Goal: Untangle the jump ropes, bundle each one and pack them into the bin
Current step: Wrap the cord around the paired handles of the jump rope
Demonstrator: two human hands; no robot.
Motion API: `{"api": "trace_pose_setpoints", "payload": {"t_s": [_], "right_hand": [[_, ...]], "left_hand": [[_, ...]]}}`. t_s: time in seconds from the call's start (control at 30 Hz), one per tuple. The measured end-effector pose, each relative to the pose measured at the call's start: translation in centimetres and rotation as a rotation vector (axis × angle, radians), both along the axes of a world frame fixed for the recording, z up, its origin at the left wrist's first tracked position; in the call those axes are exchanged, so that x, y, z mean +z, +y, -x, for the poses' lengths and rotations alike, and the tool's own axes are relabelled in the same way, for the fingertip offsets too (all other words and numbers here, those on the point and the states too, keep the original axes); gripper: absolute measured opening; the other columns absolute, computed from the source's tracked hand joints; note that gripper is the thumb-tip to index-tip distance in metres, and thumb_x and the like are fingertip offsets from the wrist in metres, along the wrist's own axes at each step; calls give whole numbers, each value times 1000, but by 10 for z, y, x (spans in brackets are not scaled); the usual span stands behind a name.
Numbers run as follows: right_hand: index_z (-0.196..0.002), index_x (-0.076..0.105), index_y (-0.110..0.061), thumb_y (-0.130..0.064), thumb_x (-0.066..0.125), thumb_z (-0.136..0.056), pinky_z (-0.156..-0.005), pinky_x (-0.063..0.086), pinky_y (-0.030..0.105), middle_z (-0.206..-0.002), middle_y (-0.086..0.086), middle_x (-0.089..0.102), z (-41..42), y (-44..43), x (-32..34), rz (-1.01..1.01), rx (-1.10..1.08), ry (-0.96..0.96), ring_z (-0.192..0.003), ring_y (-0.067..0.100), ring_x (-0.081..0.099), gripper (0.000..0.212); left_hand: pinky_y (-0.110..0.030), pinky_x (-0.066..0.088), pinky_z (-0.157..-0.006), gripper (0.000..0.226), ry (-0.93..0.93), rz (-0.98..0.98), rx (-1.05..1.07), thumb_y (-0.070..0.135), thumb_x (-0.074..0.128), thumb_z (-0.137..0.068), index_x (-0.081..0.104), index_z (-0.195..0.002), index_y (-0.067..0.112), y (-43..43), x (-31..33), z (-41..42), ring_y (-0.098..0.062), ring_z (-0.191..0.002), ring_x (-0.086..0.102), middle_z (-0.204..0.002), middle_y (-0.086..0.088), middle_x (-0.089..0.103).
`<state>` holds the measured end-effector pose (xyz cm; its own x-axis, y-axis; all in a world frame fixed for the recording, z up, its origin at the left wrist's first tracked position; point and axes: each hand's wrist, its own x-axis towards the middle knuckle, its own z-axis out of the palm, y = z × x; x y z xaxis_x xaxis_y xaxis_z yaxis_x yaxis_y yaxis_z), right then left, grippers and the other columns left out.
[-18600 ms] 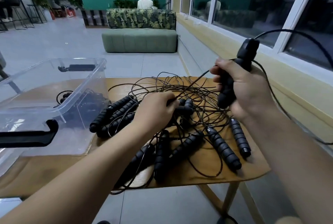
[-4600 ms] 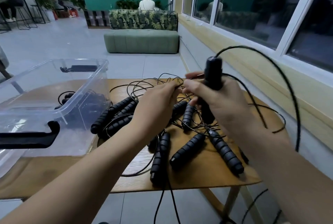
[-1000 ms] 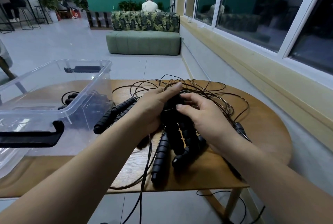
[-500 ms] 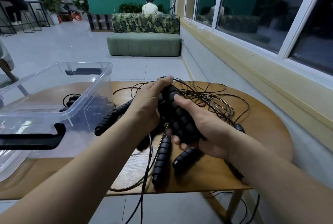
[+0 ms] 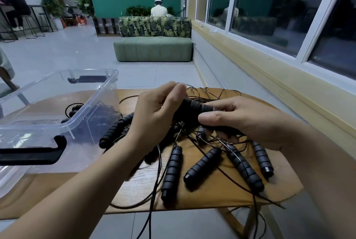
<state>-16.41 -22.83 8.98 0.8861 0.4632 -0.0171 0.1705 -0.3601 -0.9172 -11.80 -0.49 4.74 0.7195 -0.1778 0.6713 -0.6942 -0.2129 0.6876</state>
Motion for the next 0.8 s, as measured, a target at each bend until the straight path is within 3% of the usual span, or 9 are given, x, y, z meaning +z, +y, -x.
{"api": "trace_pose_setpoints", "payload": {"t_s": [0.13,0.23,0.3,0.4,0.47,0.53,0.63,0.7,0.8], "right_hand": [[-98,75,-8,-42,80,-89,-55,43,25,-91,16,66,-1,-8,3,-158,0,-50,-69,22,51,35],[-99,73,-4,-57,92,-74,-58,48,23,-94,16,67,-3,-14,7,-321,-29,-54,-71,20,54,62],[-99,73,-6,-48,91,-78,-59,49,23,-93,15,69,-2,-12,10,-410,-21,-48,-72,19,56,51],[-95,78,-15,-31,86,-81,-59,47,27,-93,14,69,2,7,4,-401,19,-36,-74,24,55,23],[-98,77,-17,-29,85,-83,-57,44,27,-88,12,66,4,26,-7,-350,27,-60,-71,24,53,21],[-105,73,-14,-24,84,-85,-57,42,29,-83,10,60,6,40,-15,-330,12,-86,-66,20,51,25],[-110,74,-20,-28,86,-82,-57,41,29,-86,13,61,10,46,-17,-341,-27,-116,-63,18,53,32],[-112,74,-18,-26,86,-81,-54,45,24,-82,7,64,11,44,-14,-381,-70,-121,-59,14,57,35],[-112,70,-12,-28,83,-82,-48,37,29,-78,14,65,10,41,-13,-439,-99,-86,-52,21,50,36]], "left_hand": [[-33,24,-49,70,138,212,-71,63,33,-108,59,-73,8,1,0,-8,-18,-46,35,-53,0,42],[-37,11,-49,62,372,485,-193,64,40,-105,59,-73,15,1,6,-13,-16,-48,18,-57,0,20],[-34,11,-48,58,458,548,-199,62,38,-108,60,-75,19,-1,6,-17,-15,-48,16,-59,0,17],[-30,14,-45,51,514,511,-90,46,35,-115,53,-75,19,-17,1,-15,-14,-48,20,-55,2,27],[-28,31,-44,35,472,396,36,21,41,-111,48,-77,19,-23,-7,-9,-20,-54,39,-57,-5,46],[-38,49,-58,23,411,212,25,10,48,-101,52,-80,18,-25,-19,-2,-28,-70,56,-78,-22,59],[-39,39,-58,8,517,170,-17,8,52,-86,54,-78,6,-27,-28,2,-23,-65,49,-72,-23,50],[-33,28,-53,15,578,148,1,10,49,-89,53,-78,0,-34,-30,2,-18,-55,40,-66,-21,47],[-35,27,-48,32,596,72,-1,19,42,-101,52,-87,-8,-38,-36,2,-23,-52,39,-69,-39,54]]}}
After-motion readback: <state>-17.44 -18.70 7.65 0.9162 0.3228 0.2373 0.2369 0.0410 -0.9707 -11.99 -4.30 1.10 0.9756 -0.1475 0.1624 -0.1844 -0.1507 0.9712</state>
